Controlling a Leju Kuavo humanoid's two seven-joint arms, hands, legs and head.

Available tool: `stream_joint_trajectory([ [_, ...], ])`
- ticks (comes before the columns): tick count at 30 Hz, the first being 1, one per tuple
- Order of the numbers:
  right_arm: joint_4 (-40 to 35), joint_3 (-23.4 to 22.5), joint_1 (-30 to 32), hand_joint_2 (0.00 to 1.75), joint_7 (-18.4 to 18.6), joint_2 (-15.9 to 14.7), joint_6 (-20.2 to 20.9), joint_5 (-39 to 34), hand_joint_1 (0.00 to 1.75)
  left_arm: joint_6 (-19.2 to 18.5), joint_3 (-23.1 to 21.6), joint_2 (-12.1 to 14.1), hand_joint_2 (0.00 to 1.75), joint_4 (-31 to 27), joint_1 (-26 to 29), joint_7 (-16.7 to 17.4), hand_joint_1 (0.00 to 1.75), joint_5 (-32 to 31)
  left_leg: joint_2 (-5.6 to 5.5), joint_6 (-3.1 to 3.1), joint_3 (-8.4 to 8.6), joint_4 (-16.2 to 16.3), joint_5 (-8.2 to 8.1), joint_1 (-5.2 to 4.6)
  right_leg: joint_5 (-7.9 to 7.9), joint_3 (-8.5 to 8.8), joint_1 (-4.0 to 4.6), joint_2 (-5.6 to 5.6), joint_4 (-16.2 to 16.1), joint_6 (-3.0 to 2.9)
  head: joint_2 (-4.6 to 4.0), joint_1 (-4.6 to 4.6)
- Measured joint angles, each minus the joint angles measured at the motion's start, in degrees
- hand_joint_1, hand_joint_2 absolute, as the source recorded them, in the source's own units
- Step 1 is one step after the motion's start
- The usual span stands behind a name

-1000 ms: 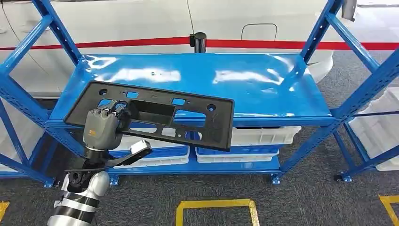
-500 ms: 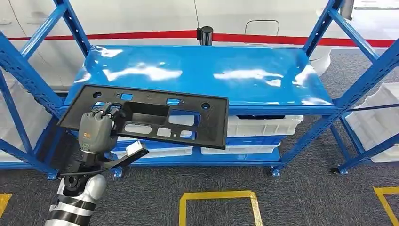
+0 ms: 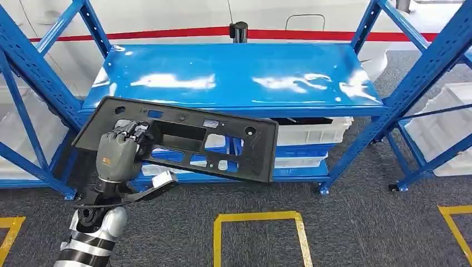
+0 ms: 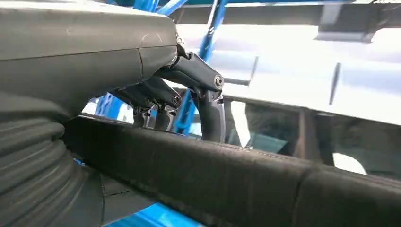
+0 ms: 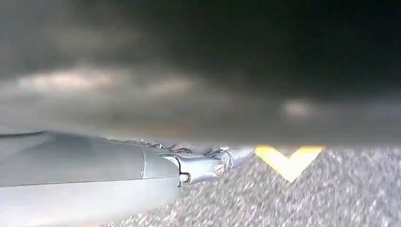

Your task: Take the parts from the cabinet and place them on the table.

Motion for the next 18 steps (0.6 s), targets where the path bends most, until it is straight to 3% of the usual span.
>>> stream_joint_trajectory([
  [1, 0.0, 0.0, 0.0, 0.00, 0.0, 0.0, 0.0, 0.0, 0.00, 0.0, -0.1, 0.0, 1.75, 0.0, 0.0, 0.0, 1.75, 0.0, 0.01, -0.27, -0.84, 3.4, -3.78, 0.17, 0.58, -0.55, -0.03, -0.14, 0.1, -0.38, 0.00, -0.22],
  [2, 0.0, -0.1, 0.1, 0.00, 0.0, 0.0, 0.0, 0.0, 0.00, 0.0, -0.1, 0.0, 1.75, 0.0, 0.1, 0.0, 1.75, 0.0, 0.02, -0.57, -1.89, 8.0, -6.86, 0.29, 1.07, -1.11, 0.00, -0.18, 0.1, -0.40, 0.00, -0.13],
  [3, 0.0, -0.1, 0.2, 0.00, 0.0, 0.0, 0.0, 0.0, 0.00, 0.0, -0.2, 0.0, 1.75, 0.0, 0.3, 0.0, 1.75, 0.0, 0.02, -0.94, -2.87, 12.4, -8.84, 0.32, 1.58, -1.77, 0.03, -0.23, 0.2, -0.32, 0.00, -0.13],
  [4, 0.0, -0.1, 0.2, 0.00, 0.0, 0.0, 0.0, 0.0, 0.00, 0.0, -0.2, 0.1, 1.75, 0.0, 0.5, 0.0, 1.75, 0.0, 0.03, -1.19, -3.08, 15.0, -9.15, 0.42, 1.94, -2.36, 0.02, -0.24, 0.3, -0.18, 0.00, -0.20],
  [5, 0.0, -0.1, 0.2, 0.00, 0.0, 0.0, 0.0, 0.0, 0.00, 0.0, -0.3, 0.1, 1.75, 0.0, 0.6, 0.0, 1.75, 0.0, 0.03, -1.45, -2.14, 15.2, -8.13, 0.66, 2.36, -2.99, -0.09, -0.24, 0.4, 0.04, 0.00, -0.20],
  [6, 0.0, -0.1, 0.3, 0.00, 0.0, 0.2, 0.0, 0.1, 0.00, 0.0, -0.3, 0.2, 1.75, 0.0, 0.6, 0.0, 1.75, 0.0, 0.07, -1.71, -0.04, 13.1, -6.29, 0.95, 2.71, -3.63, -0.24, -0.24, 0.6, 0.27, 0.00, -0.18],
  [7, 0.0, -0.1, 0.3, 0.00, 0.0, 0.2, -0.1, 0.1, 0.00, 0.0, -0.3, 0.2, 1.75, 0.0, 0.6, 0.0, 1.75, 0.0, 0.10, -2.00, 3.53, 8.5, -4.38, 1.27, 2.96, -4.30, -0.56, -0.23, 1.0, 0.66, 0.00, -0.16],
  [8, 0.0, -0.2, 0.3, 0.00, 0.0, 0.2, -0.1, 0.1, 0.00, 0.0, -0.3, 0.2, 1.75, 0.0, 0.5, 0.0, 1.75, 0.0, 0.15, -2.36, 7.42, 3.2, -3.58, 1.60, 3.12, -4.85, -0.72, -0.21, 1.7, 0.95, 0.00, -0.20],
  [9, -0.1, -0.2, 0.3, 0.00, 0.0, 0.0, -0.1, 0.1, 0.00, 0.0, -0.3, 0.2, 1.75, 0.0, 0.4, 0.0, 1.75, 0.0, -0.03, -3.03, 9.65, -0.1, -5.88, 1.42, 3.21, -5.53, -0.18, -0.19, 2.2, 1.17, 0.00, -0.38],
  [10, -0.1, -0.3, 0.3, 0.00, 0.0, 0.2, -0.1, 0.2, 0.00, -0.1, -0.4, 0.2, 1.75, -0.1, 0.4, 0.0, 1.75, 0.0, -0.48, -1.96, 9.34, -0.2, -5.31, 1.10, 3.46, -5.85, -0.24, -0.18, 2.6, 1.53, 0.00, -0.55],
  [11, -0.1, -0.4, 0.3, 0.00, 0.0, 0.1, -0.1, 0.3, 0.00, -0.1, -0.4, 0.2, 1.75, -0.1, 0.4, 0.0, 1.75, 0.1, -0.34, -1.57, 8.71, -0.3, -5.37, 1.17, 3.82, -5.92, -0.01, -0.13, 2.7, 2.01, 0.00, -0.39],
  [13, -0.1, -0.4, 0.4, 0.00, 0.0, 0.2, -0.1, 0.3, 0.00, -0.2, -0.4, 0.3, 1.75, -0.1, 0.3, 0.0, 1.75, 0.2, -0.36, -0.23, 8.03, -0.2, -4.75, 0.77, 4.76, -6.37, 0.07, -0.06, 2.1, 3.26, 0.00, -0.22],
  [14, -0.1, -0.5, 0.4, 0.00, 0.0, 0.1, -0.1, 0.3, 0.00, -0.2, -0.4, 0.3, 1.75, -0.1, 0.2, 0.0, 1.75, 0.2, -0.14, 0.91, 7.40, -0.6, -3.96, 1.06, 4.40, -6.91, -0.39, -0.04, 2.6, 3.42, 0.00, -0.29],
  [16, -0.1, -0.5, 0.4, 0.00, 0.0, 0.2, -0.1, 0.4, 0.00, -0.4, -0.4, 0.3, 1.75, -0.1, -0.2, 0.0, 1.75, 0.3, -0.14, 2.27, 5.90, -0.6, -2.77, 0.94, -0.65, -9.50, -0.19, 0.07, 7.5, 2.38, 0.00, 0.04],
  [18, -0.1, -0.5, 0.3, 0.00, 0.0, 0.3, -0.1, 0.5, 0.00, -0.5, -0.4, 0.3, 1.75, -0.1, -0.3, 0.0, 1.75, 0.3, -0.12, 2.46, 4.18, -0.5, -1.51, 0.73, -5.56, -12.41, -0.20, 0.09, 16.9, 2.00, 0.00, 0.11],
])
